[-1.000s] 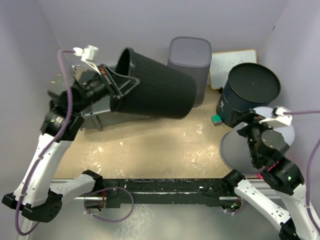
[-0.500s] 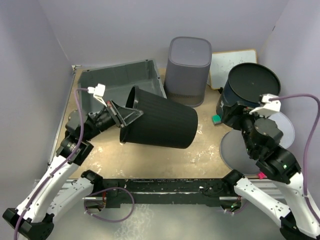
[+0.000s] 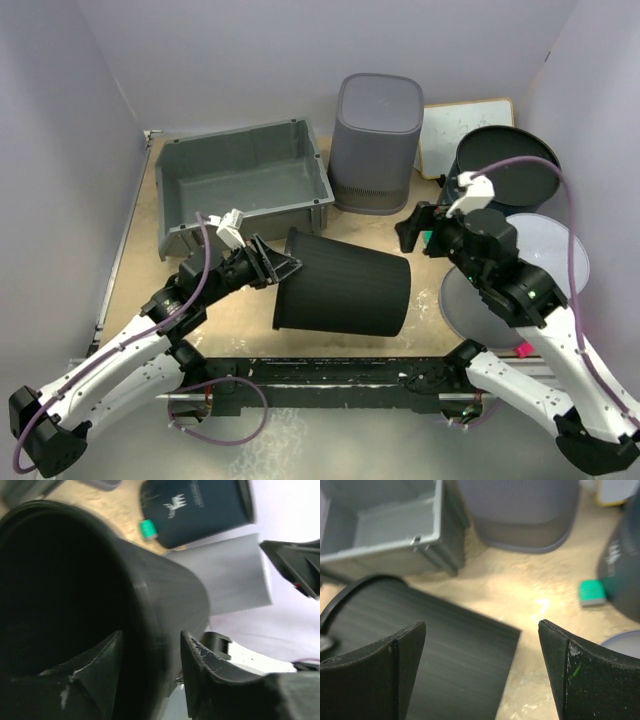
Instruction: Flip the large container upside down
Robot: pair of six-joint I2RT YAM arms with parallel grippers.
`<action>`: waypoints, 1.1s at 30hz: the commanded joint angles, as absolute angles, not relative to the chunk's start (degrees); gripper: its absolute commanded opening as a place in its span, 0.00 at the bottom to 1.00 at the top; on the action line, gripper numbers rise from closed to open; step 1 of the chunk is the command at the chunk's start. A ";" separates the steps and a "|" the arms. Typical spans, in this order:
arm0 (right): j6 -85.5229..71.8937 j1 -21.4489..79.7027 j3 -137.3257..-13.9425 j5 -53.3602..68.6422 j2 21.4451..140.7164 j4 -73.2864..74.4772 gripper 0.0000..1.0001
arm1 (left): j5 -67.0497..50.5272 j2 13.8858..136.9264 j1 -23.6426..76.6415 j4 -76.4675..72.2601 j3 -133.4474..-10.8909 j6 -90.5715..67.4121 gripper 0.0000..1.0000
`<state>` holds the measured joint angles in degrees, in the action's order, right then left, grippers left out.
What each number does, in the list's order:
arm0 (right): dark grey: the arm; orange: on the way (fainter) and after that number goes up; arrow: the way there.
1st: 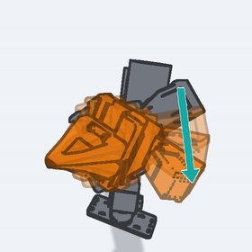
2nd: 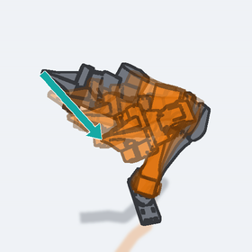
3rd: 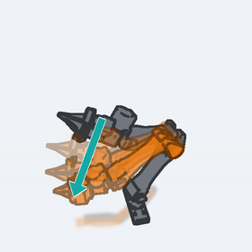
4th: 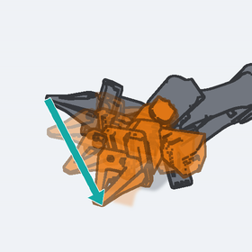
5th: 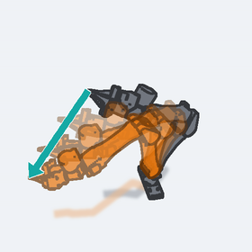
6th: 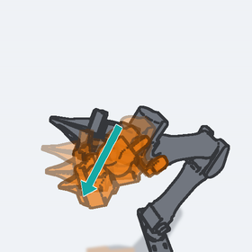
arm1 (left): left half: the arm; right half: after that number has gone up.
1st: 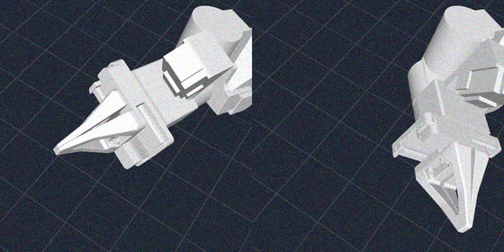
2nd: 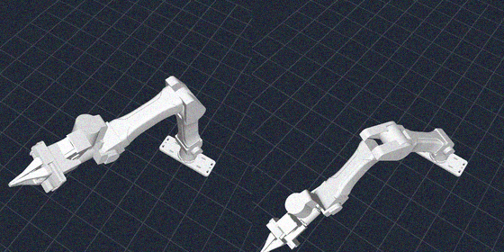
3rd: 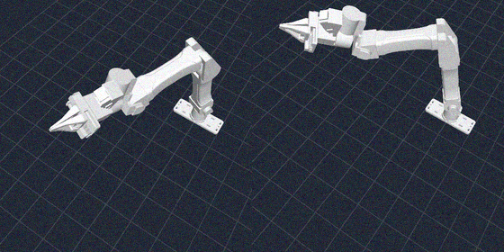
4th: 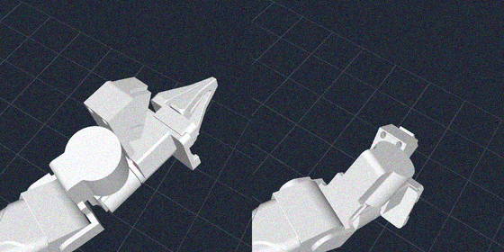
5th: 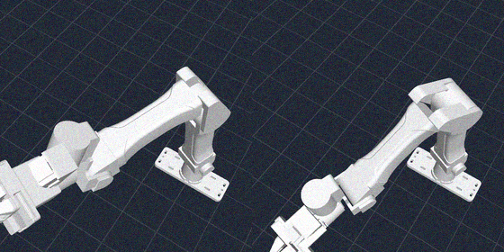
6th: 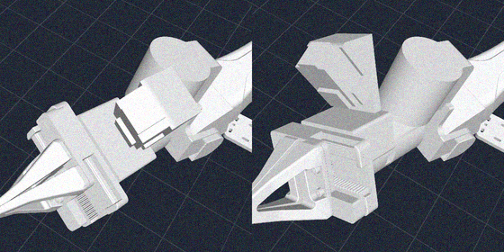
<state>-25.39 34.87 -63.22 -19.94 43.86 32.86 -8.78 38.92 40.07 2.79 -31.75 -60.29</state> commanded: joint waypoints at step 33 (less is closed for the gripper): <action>-63.74 34.98 -39.36 10.23 34.93 29.69 0.77 | -2.16 50.55 40.39 43.38 -61.50 -37.86 0.45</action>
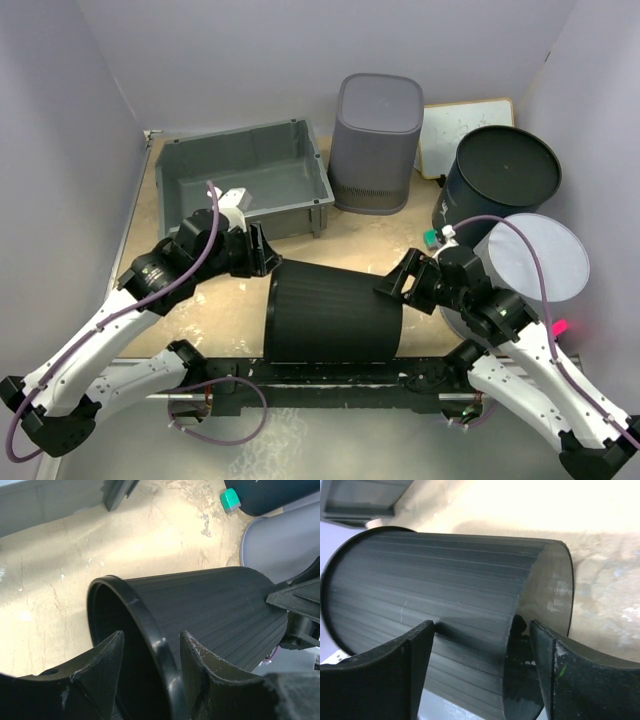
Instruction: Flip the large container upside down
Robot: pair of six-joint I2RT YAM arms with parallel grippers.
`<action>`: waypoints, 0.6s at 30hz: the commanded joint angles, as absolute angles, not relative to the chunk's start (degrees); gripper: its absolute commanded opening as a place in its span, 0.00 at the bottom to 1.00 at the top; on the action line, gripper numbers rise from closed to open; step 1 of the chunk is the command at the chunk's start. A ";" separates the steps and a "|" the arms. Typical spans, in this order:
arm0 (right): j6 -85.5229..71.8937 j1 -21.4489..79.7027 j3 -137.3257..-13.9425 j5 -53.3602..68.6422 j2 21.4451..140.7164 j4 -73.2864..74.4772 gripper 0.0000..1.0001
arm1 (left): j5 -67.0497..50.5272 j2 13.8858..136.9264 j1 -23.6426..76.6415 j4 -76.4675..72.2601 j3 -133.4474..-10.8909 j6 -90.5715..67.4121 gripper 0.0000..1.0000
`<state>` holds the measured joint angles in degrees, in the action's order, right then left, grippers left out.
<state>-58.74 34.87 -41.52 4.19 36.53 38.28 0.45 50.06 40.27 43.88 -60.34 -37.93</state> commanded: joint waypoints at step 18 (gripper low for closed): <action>-59.86 34.98 -43.05 8.20 38.46 29.63 0.52 | 0.65 55.32 40.43 58.27 -68.08 -35.36 0.45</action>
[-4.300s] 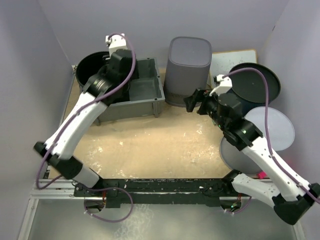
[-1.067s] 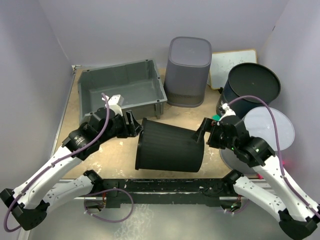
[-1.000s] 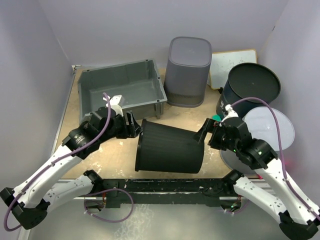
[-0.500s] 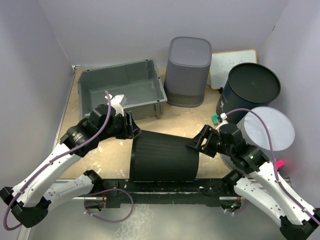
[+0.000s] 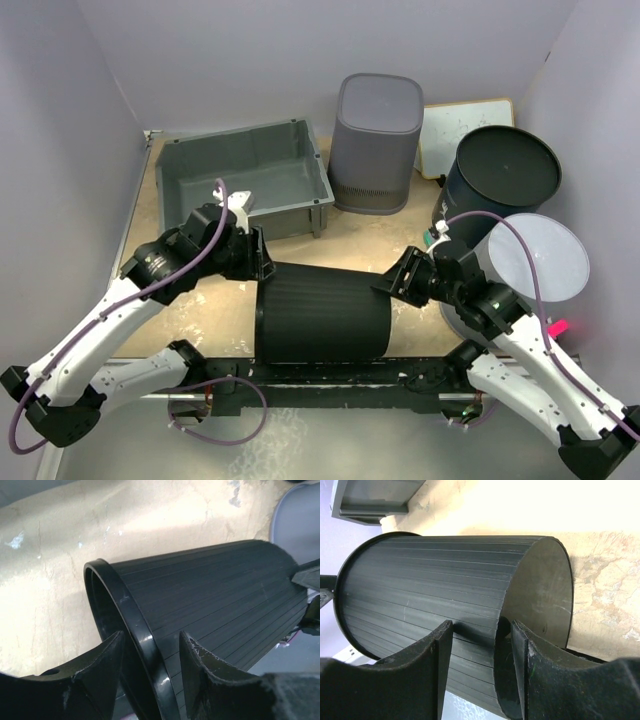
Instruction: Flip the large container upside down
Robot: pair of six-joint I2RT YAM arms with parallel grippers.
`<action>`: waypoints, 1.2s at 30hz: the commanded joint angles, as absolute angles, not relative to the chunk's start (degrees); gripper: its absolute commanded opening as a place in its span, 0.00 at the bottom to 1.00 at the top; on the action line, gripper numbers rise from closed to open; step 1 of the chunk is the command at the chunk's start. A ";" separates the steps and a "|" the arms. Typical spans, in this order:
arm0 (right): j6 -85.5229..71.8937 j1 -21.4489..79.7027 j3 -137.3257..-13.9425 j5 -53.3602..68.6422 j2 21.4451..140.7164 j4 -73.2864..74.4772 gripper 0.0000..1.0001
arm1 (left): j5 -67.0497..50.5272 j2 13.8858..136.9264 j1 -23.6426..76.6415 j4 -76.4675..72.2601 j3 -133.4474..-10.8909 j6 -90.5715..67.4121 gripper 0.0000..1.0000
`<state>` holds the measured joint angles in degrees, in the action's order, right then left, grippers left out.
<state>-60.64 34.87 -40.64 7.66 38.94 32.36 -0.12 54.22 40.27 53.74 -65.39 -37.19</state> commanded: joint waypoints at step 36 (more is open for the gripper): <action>-54.52 34.98 -47.03 5.54 38.16 33.05 0.45 | 5.05 61.27 40.35 67.00 -70.81 -33.78 0.45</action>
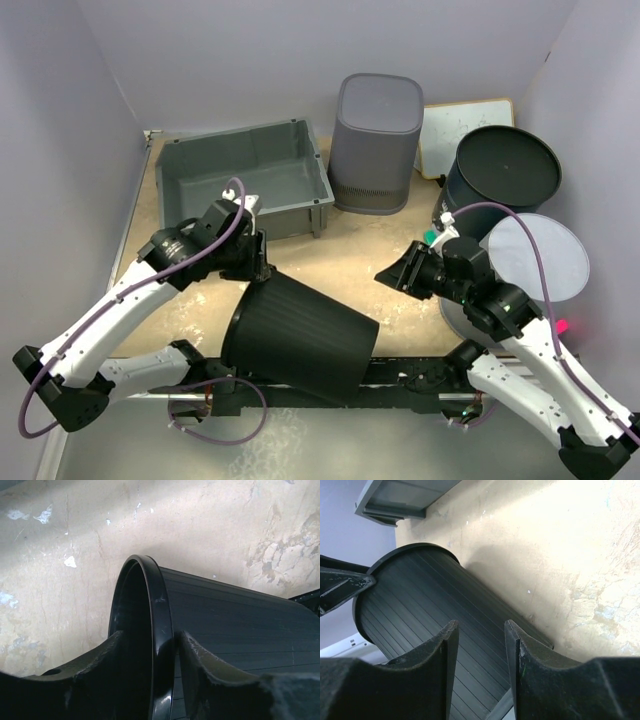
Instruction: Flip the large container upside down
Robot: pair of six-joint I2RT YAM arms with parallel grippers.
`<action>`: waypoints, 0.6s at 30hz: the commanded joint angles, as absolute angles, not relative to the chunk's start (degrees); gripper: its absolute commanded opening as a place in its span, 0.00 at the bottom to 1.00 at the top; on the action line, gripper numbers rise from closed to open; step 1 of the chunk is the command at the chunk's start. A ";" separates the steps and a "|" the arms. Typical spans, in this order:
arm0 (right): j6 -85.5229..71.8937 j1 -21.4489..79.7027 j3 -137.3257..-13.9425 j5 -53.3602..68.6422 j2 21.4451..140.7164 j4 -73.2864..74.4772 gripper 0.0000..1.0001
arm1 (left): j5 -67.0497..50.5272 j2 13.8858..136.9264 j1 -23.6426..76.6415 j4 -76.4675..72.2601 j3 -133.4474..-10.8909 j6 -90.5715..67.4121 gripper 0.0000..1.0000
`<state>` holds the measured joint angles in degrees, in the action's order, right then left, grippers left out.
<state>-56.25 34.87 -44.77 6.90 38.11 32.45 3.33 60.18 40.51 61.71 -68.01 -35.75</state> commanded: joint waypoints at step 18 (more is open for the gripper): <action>-53.21 34.96 -47.89 4.25 38.85 33.25 0.46 | -1.57 62.75 40.34 66.63 -70.36 -34.34 0.00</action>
<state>-54.76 34.87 -44.80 5.78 38.98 33.26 0.69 62.02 40.16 65.17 -69.87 -34.81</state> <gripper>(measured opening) 0.460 0.161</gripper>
